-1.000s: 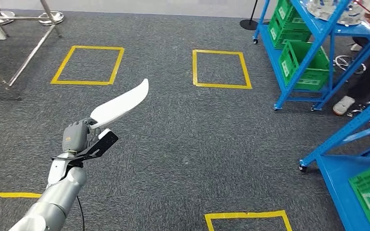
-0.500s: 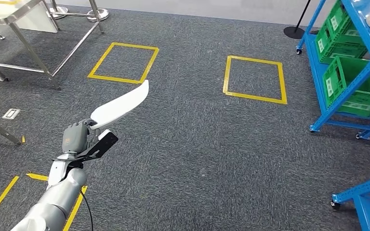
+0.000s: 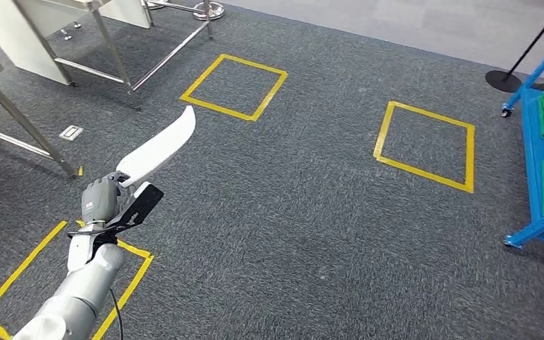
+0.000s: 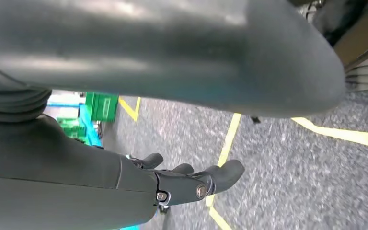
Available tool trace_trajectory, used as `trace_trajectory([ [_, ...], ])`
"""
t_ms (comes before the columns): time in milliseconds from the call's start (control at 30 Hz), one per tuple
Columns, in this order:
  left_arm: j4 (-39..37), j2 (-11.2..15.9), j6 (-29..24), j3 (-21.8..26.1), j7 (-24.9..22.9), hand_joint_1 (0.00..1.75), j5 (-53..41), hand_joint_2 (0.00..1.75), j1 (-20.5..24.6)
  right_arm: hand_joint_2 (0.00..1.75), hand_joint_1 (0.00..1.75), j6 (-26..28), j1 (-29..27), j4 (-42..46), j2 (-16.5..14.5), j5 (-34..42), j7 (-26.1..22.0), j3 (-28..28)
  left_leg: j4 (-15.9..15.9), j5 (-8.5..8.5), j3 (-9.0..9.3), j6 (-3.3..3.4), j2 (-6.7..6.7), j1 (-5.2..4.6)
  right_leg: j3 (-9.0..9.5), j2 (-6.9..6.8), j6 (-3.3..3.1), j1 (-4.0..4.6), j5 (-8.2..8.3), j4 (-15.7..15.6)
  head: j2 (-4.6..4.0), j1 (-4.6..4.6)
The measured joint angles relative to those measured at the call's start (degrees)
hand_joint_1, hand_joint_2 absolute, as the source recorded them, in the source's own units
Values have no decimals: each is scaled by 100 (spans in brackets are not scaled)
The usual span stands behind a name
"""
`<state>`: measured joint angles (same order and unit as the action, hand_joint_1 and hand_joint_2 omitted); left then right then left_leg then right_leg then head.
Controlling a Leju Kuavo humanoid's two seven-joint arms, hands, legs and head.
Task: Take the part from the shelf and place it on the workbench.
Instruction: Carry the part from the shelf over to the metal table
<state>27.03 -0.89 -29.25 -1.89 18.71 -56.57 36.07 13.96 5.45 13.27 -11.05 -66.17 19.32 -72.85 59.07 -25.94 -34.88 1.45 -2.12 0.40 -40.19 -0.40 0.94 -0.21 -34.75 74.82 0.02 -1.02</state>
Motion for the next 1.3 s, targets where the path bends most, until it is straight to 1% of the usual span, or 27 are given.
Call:
trace_trajectory([
  [33, 0, -8, 2, 10, -17, 155, -16, 175, -14, 0, 0, 11, -3, 0, 2, 8, 1, 0, 11, -19, 15, -23, -48, 19, 8, 0, 21, -24, 212, -184, 0, -1],
  [67, 0, -10, -1, 20, -46, 155, -36, 175, -22, 0, 0, 18, -1, 0, 3, 22, 1, -1, 23, -42, 32, -54, -94, 37, 110, 2, 40, -47, 483, -544, 0, -1],
  [100, 1, -10, -9, 26, -79, 155, -57, 175, -23, 0, 0, 20, 2, 0, 3, 39, 0, -1, 38, -66, 44, -91, -123, 46, 242, 14, 56, -61, 687, -922, 0, -2],
  [133, 1, -10, -24, 35, -112, 155, -72, 175, -19, 0, 0, 21, 10, 0, 3, 52, -6, -2, 54, -87, 44, -131, -145, 45, 360, 29, 54, -65, 812, -1235, 0, -1],
  [167, 1, -8, -40, 47, -139, 155, -87, 175, -17, 0, 0, 22, 18, 0, 2, 59, -11, -2, 67, -102, 38, -165, -156, 35, 434, 45, 46, -70, 868, -1437, 0, 0],
  [233, 0, 2, -65, 66, -181, 155, -126, 175, -15, 0, 0, 22, 29, 0, 2, 55, -19, -2, 61, -104, 29, -166, -157, 21, 468, 67, 15, -62, 857, -1541, 0, 3],
  [300, -1, 8, -67, 72, -205, 155, -154, 175, -19, 0, 0, 20, 29, 0, 4, 45, -15, -2, 21, -93, 53, -142, -136, 23, 468, 80, -11, -52, 864, -1546, 0, 0],
  [367, -1, 9, -67, 80, -218, 155, -164, 175, -21, 0, 0, 14, 31, 0, 6, 34, -16, -2, -12, -90, 80, -157, -112, 25, 470, 98, -46, -47, 864, -1547, 0, 1],
  [433, -1, 10, -67, 90, -232, 155, -178, 175, -21, 0, 0, 18, 29, 0, 5, 25, -16, -2, -27, -92, 94, -167, -99, 23, 471, 110, -61, -50, 865, -1548, 0, 2],
  [633, -12, 9, -38, 97, -273, 155, -263, 175, -21, 0, 0, 80, 27, 0, 4, 34, -15, -2, -6, -99, 81, -175, -94, 14, 474, 110, -54, -56, 867, -1548, 0, 1],
  [700, -18, 8, -30, 97, -275, 155, -282, 175, -19, 0, 0, 99, 30, 0, 3, 35, -15, -2, -10, -94, 71, -170, -97, 8, 485, 104, -28, -60, 878, -1566, 0, 1],
  [767, -18, -4, -27, 97, -273, 155, -285, 175, -15, 0, 0, 113, 37, 0, 6, 35, -15, -2, -79, -48, 109, -154, -109, 53, 478, 85, 14, -53, 840, -1537, 0, -3],
  [800, -18, -13, -23, 97, -273, 155, -284, 175, -9, 0, 0, 115, 41, 0, 7, 36, -16, -2, -117, -21, 132, -140, -118, 79, 427, 77, 38, -46, 749, -1411, 0, -13],
  [833, -18, -22, -19, 97, -272, 155, -283, 175, -5, 0, 0, 115, 44, 0, 8, 36, -16, -2, -141, 0, 149, -131, -128, 104, 321, 70, 60, -47, 603, -1169, 0, -21],
  [900, -30, -27, -7, 99, -274, 155, -278, 175, -3, 0, 0, 115, 41, 0, 8, 36, -15, -2, -141, 7, 142, -118, -162, 106, -10, 68, 105, -62, 256, -442, 0, -34],
  [933, -41, -28, 1, 101, -274, 155, -280, 175, -8, 0, 0, 115, 37, 0, 8, 36, -15, -3, -132, 5, 135, -121, -192, 110, -145, 68, 124, -75, 166, -156, 0, -34],
  [967, -55, -31, 10, 101, -275, 155, -283, 175, -14, 0, 0, 116, 34, 0, 8, 36, -15, -3, -119, 1, 129, -128, -235, 116, -193, 68, 140, -87, 179, -54, 0, -35],
  [1000, -66, -36, 17, 101, -275, 155, -290, 175, -19, 0, 0, 116, 33, 0, 8, 36, -15, -4, -102, -7, 124, -142, -286, 126, -125, 77, 151, -100, 296, -181, 0, -34],
  [1033, -73, -44, 21, 101, -275, 155, -296, 175, -21, 0, 0, 116, 33, 0, 8, 36, -15, -4, -80, -19, 121, -165, -344, 140, 50, 115, 161, -117, 481, -514, 0, -35],
  [1067, -76, -53, 22, 101, -275, 155, -300, 175, -19, 0, 0, 116, 33, 0, 8, 36, -15, -4, -54, -34, 113, -198, -401, 154, 266, 243, 170, -144, 621, -917, 0, -35],
  [1100, -77, -62, 24, 102, -277, 155, -302, 175, -13, 0, 0, 116, 31, 0, 7, 36, -17, -4, -25, -50, 96, -242, -459, 159, 449, 367, 159, -151, 717, -1251, 0, -36],
  [1133, -76, -70, 30, 102, -278, 155, -303, 175, -6, 0, 0, 115, 29, 0, 5, 36, -21, -3, -10, -55, 76, -290, -515, 160, 567, 457, 134, -156, 754, -1463, 0, -37],
  [1167, -76, -74, 39, 103, -279, 155, -303, 175, -1, 0, 0, 114, 28, 0, 6, 36, -26, -3, -13, -49, 57, -338, -572, 162, 614, 505, 94, -141, 737, -1536, 0, -39],
  [1200, -78, -73, 50, 103, -279, 155, -303, 175, 2, 0, 0, 114, 28, 0, 6, 36, -25, -3, -33, -31, 44, -386, -634, 165, 620, 442, 40, -112, 744, -1535, 0, -42],
  [1233, -78, -70, 59, 104, -278, 155, -303, 175, 0, 0, 0, 114, 31, 0, 6, 37, -22, -4, -56, -12, 27, -427, -689, 174, 628, 358, -11, -111, 753, -1543, 0, -43],
  [1267, -79, -65, 66, 104, -277, 155, -304, 175, -1, 0, 0, 115, 35, 0, 5, 38, -18, -4, -47, -16, 4, -451, -634, 175, 642, 281, -63, -107, 762, -1563, 0, -42],
  [1300, -80, -62, 69, 104, -275, 155, -304, 175, 5, 0, 0, 114, 39, 0, 4, 39, -15, -4, 49, -72, -54, -464, -487, 162, 655, 196, -118, -113, 769, -1588, 0, -31],
])
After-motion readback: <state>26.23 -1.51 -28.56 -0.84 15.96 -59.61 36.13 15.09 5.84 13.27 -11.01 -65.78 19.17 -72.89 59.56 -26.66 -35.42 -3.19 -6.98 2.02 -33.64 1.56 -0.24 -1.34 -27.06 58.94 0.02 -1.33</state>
